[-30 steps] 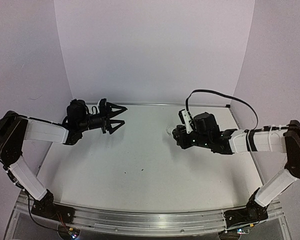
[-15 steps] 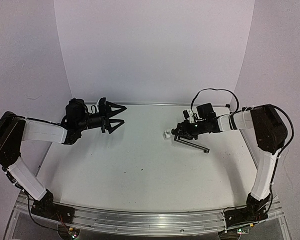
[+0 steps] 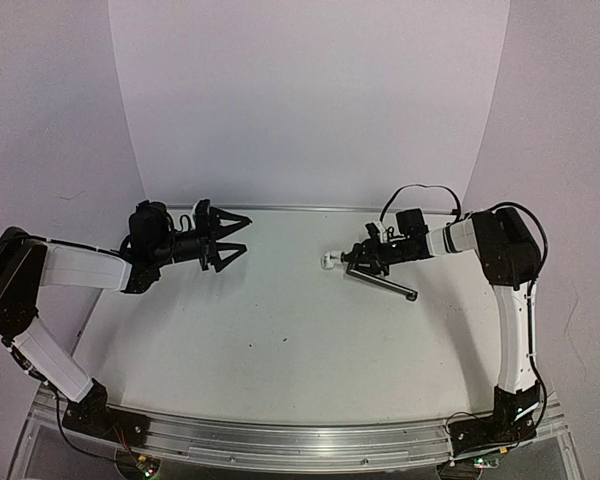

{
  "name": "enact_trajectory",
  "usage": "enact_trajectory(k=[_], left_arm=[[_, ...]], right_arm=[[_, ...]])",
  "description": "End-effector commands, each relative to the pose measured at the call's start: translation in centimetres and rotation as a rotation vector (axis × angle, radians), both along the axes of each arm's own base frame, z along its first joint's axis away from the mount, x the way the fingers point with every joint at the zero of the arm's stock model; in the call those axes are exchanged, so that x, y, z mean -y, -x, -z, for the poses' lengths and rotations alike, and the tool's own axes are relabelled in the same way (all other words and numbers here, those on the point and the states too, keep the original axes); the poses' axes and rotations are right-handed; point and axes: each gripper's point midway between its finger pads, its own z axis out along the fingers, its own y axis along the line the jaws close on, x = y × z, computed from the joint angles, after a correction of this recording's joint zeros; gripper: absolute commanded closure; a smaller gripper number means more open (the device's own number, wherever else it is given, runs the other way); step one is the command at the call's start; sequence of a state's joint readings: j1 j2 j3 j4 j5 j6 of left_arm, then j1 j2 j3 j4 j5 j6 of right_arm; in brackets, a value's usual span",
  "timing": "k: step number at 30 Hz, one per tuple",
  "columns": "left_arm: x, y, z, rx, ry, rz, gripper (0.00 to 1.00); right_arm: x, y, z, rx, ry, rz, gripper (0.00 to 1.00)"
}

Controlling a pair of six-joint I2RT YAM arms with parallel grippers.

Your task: Install the water faucets

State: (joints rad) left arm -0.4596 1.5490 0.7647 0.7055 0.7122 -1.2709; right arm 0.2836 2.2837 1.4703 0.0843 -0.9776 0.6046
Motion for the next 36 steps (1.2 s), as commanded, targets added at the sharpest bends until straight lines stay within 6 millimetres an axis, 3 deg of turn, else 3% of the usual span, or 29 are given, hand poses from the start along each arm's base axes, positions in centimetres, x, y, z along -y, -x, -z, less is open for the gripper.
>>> enact_trajectory(k=[1,5,8,16,25,27,31,36], left_arm=[[-0.1,0.7,-2.0,0.075,0.018,0.011,0.14],[-0.1,0.8,-2.1,0.08,0.017,0.016,0.14],[0.0,0.8,-1.9,0.079,0.015,0.017,0.14],[0.0,0.8,-1.9,0.079,0.014,0.021,0.13],[0.2,0.7,-1.8,0.094,0.007,0.033,0.13],[0.2,0.9,-2.8,0.149,0.003,0.034,0.13],[-0.9,1.6,-6.7,0.351,-0.036,-0.013,0.12],[-4.8,1.9,-12.3,0.619,-0.22,-0.243,0.11]], right_arm=[[2.5,-1.4,4.5,-0.057,0.12,0.091,0.88],[3.8,-0.9,6.2,-0.09,0.178,0.101,0.74],[3.8,-0.5,6.0,-0.09,0.182,0.088,0.61],[3.7,-0.1,0.3,-0.006,0.147,0.086,0.2],[5.1,1.9,-4.9,0.097,0.184,0.115,0.15],[5.8,2.7,-7.1,0.16,0.209,0.124,0.14],[8.2,4.4,-12.7,0.311,0.323,0.173,0.02],[12.7,7.6,-21.0,0.531,0.477,0.312,0.02]])
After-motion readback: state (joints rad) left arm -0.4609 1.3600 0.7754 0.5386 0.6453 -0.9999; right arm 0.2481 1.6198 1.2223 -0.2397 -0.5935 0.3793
